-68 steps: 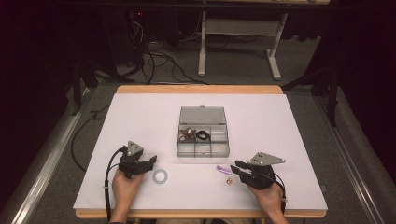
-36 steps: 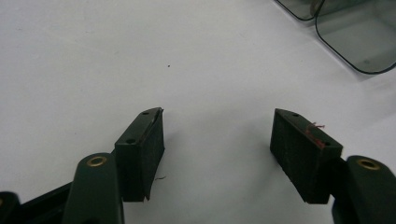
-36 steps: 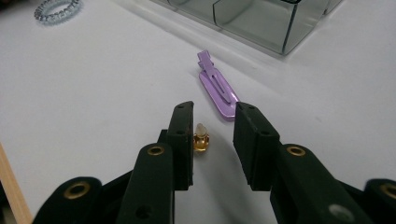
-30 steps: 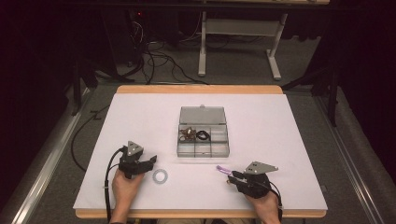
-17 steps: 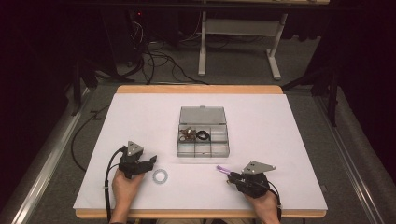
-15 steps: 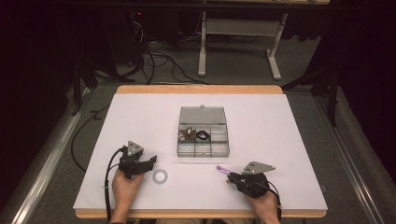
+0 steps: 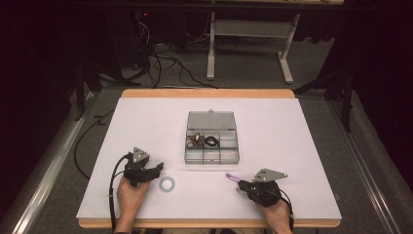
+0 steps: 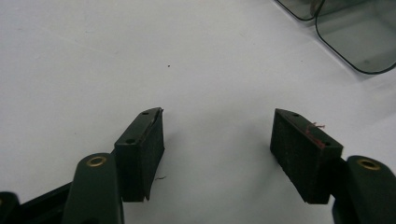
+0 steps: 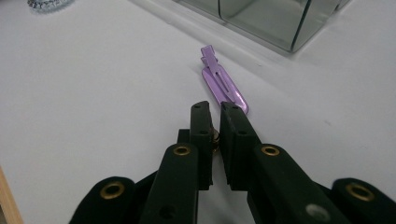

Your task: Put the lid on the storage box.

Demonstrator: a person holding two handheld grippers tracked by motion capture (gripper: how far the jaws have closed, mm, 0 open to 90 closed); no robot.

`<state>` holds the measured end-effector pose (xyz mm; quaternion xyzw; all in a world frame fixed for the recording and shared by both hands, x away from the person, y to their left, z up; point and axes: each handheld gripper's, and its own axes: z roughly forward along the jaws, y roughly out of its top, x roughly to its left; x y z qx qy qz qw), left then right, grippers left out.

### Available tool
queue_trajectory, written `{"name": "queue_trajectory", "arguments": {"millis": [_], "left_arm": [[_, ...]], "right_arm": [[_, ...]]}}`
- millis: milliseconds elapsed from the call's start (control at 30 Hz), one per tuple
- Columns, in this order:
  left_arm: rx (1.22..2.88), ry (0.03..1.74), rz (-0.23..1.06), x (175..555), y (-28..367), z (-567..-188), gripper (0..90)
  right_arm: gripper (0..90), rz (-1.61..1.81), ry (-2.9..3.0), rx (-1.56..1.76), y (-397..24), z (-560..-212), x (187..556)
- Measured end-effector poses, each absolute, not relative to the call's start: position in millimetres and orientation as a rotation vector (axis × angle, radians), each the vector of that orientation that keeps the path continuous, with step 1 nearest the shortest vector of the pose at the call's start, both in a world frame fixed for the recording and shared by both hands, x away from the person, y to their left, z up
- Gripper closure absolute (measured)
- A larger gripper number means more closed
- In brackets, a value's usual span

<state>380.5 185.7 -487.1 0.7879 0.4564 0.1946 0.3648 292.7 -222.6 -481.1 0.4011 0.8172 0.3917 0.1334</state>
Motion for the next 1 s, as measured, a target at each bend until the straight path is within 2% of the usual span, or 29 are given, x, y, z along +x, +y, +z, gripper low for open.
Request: {"name": "queue_trajectory", "arguments": {"millis": [1000], "left_arm": [[2.025, 1.174, 0.501, 380.5, 185.6, -487.2, 35.3]], "right_arm": [[85.1, 1.193, 2.344, 1.13, -227.8, -458.8, 303.8]]}}
